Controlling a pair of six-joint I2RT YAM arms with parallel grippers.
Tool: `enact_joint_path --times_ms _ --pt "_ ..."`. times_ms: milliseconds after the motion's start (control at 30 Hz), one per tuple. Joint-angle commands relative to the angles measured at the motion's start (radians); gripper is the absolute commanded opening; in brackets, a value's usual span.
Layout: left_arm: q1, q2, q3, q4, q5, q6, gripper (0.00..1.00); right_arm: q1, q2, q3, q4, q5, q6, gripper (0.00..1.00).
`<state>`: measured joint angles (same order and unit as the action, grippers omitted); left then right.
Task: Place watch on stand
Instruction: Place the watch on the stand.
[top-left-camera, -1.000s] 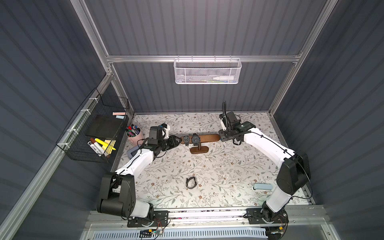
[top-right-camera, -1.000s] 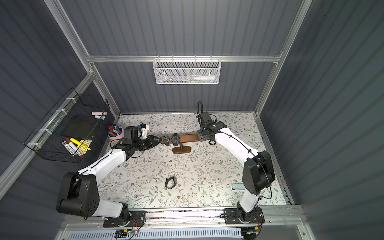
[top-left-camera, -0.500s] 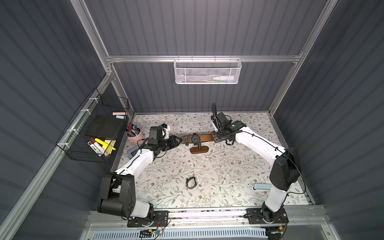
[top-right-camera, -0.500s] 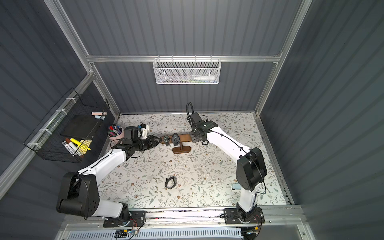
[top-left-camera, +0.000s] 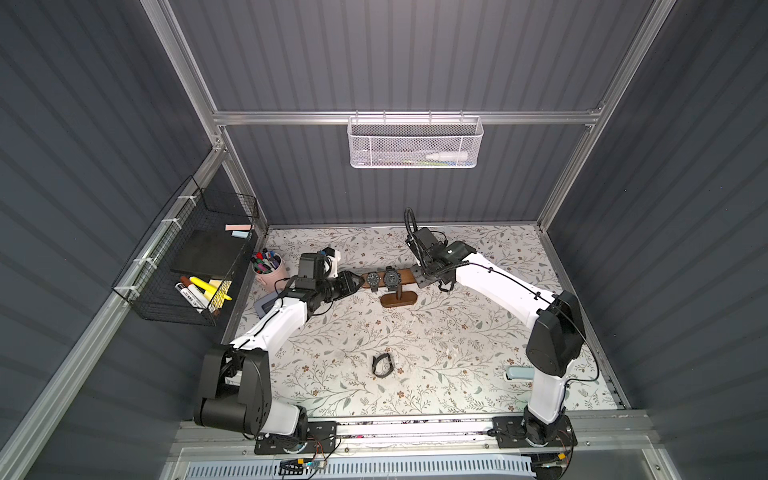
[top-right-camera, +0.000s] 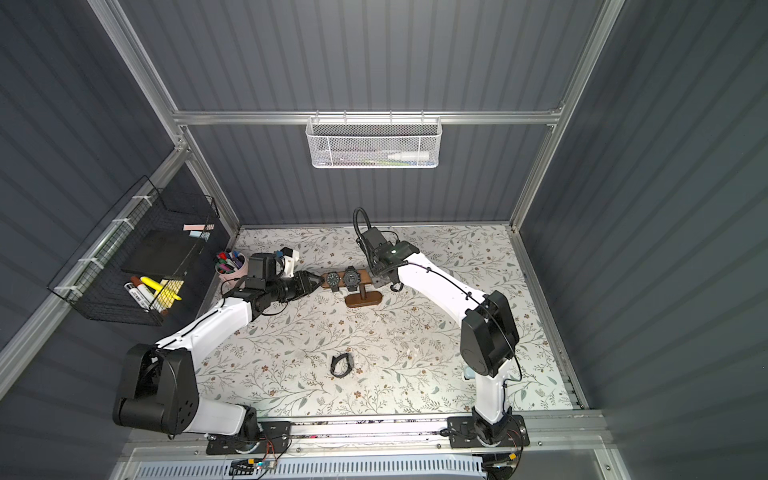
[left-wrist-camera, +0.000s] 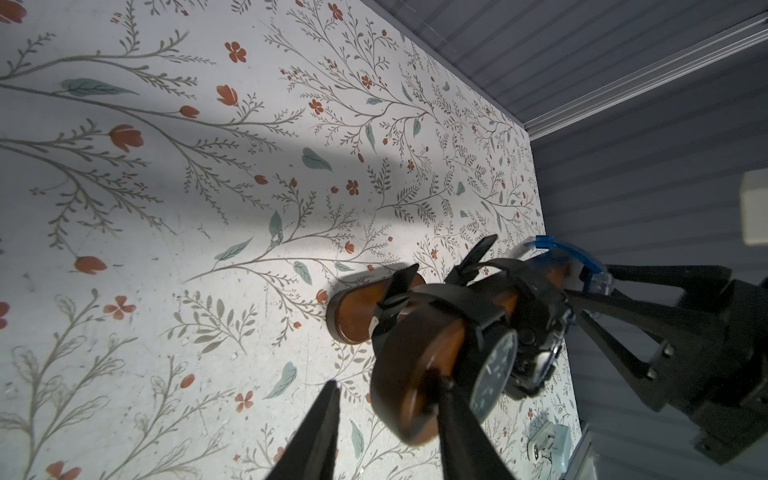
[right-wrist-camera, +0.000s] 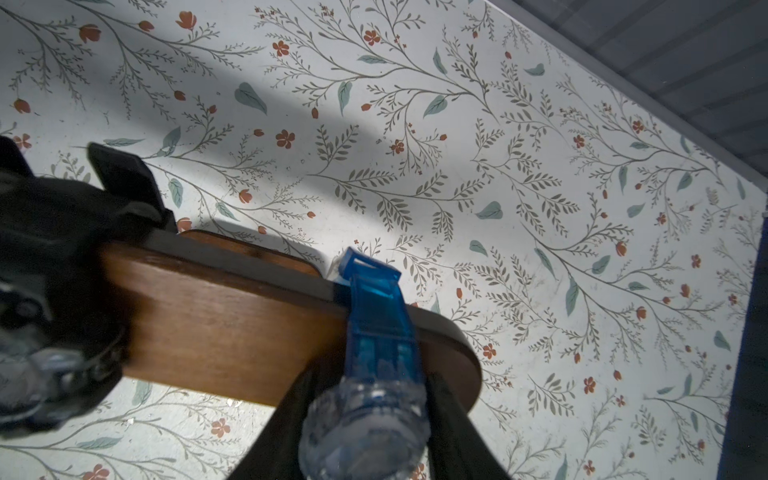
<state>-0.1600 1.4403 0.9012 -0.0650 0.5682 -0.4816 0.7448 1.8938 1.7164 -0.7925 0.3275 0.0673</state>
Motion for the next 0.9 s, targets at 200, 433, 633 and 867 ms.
enact_joint_path --times_ms 200,433,633,867 --pt "0.002 -0.009 0.018 -0.025 0.012 0.018 0.39 0.035 0.049 0.097 -0.072 0.054 0.012 0.18" --pt "0.003 -0.010 0.018 -0.024 0.012 0.018 0.39 0.057 0.078 0.144 -0.099 0.058 0.019 0.19" --pt "0.003 -0.010 0.018 -0.023 0.013 0.018 0.39 0.075 0.102 0.172 -0.104 0.059 0.009 0.19" --pt "0.003 -0.011 0.018 -0.025 0.013 0.017 0.40 0.083 0.158 0.247 -0.155 0.057 0.009 0.20"
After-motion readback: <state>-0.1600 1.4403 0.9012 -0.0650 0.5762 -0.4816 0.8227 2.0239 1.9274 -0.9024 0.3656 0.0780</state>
